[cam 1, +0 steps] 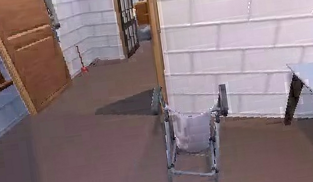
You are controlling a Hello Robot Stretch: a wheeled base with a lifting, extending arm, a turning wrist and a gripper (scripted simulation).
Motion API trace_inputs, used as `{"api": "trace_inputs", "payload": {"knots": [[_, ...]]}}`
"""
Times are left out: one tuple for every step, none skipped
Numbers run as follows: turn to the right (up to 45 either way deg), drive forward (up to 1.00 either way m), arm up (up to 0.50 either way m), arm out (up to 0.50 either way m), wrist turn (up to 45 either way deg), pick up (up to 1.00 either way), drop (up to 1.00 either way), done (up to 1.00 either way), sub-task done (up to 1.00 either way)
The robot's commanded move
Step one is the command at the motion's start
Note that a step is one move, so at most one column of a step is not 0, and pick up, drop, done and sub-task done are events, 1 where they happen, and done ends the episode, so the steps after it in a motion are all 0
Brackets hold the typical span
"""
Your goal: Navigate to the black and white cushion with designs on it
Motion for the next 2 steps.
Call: {"api": "trace_inputs", "payload": {"knots": [[-45.0,0.0,0.0,0.0,0.0,0.0,0.0,0.0,0.0],[0.0,0.85,0.0,0.0,0.0,0.0,0.0,0.0,0.0]]}}
